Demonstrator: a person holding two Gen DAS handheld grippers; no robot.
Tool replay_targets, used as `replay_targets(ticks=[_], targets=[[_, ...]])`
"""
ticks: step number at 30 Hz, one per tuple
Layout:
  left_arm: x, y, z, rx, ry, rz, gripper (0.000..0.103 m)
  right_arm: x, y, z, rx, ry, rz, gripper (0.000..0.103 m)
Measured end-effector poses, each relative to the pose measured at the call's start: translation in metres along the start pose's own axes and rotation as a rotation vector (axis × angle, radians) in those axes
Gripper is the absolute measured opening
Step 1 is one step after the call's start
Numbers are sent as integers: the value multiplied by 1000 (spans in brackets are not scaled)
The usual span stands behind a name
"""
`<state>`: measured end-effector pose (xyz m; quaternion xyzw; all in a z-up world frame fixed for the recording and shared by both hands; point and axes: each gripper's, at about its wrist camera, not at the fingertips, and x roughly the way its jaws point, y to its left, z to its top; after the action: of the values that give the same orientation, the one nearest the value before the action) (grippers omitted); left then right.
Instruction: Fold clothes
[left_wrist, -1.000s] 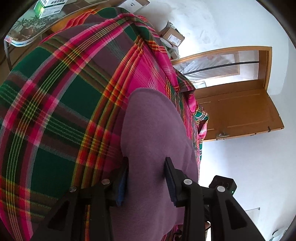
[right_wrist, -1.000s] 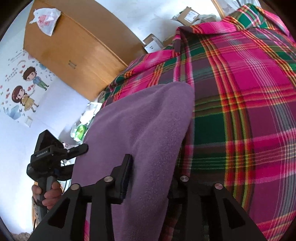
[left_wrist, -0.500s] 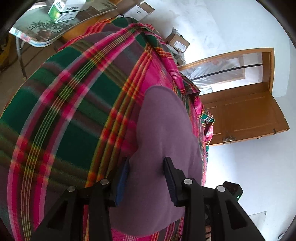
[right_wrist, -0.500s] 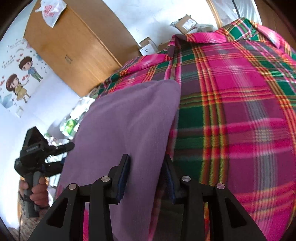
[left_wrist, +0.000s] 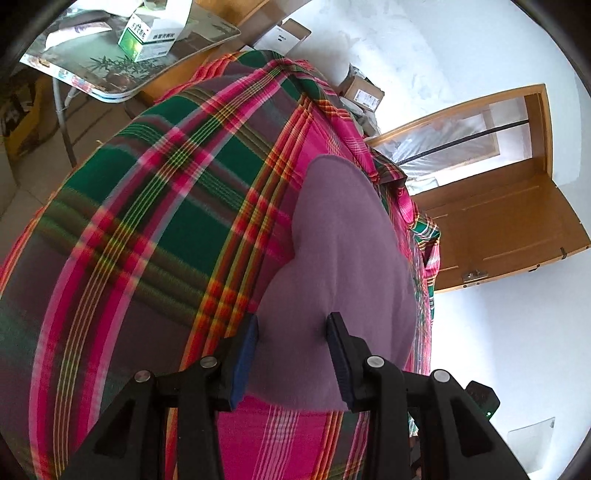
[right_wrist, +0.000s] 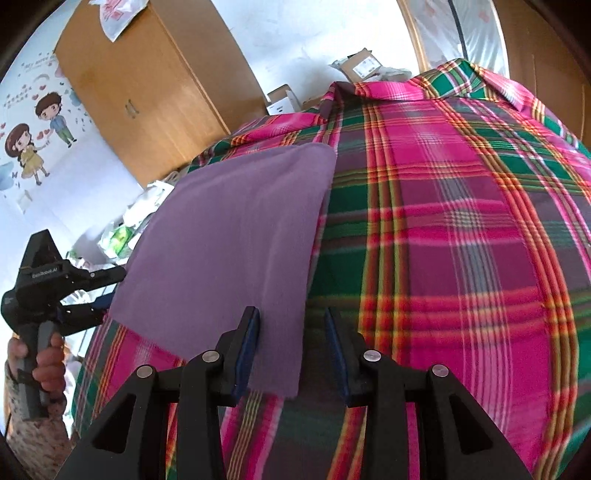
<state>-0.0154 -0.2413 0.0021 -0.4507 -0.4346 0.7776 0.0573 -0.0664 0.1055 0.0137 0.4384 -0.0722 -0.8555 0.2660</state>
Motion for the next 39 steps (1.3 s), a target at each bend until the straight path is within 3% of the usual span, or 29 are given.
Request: replay_targets(ticks=[10,16,19,22,26,37,39], targets=[[-14,-22,-43,116,-47,111,39,-26,17,-32,-31,8,-59,38],[1,-36,-68,205,-12,173,40,-26,38,-48,-114,12,-103,38],[5,-45,-80,264,-52,223,40,-25,47,-52,-149,10,-147,38],[6,-54,-90,324,-108,261,40,-22,58,-55,-188,-2,-194,48],[11,-62,-99,395,-160,336,40,-16,73,-62,-245,-7,-241,48],[27,-69,-114,496,-219,469,40,-5,75,-65,-238,2,-350,49],[29,-71,-115,502,-226,483,40,-5,74,-65,-232,-1,-368,54]])
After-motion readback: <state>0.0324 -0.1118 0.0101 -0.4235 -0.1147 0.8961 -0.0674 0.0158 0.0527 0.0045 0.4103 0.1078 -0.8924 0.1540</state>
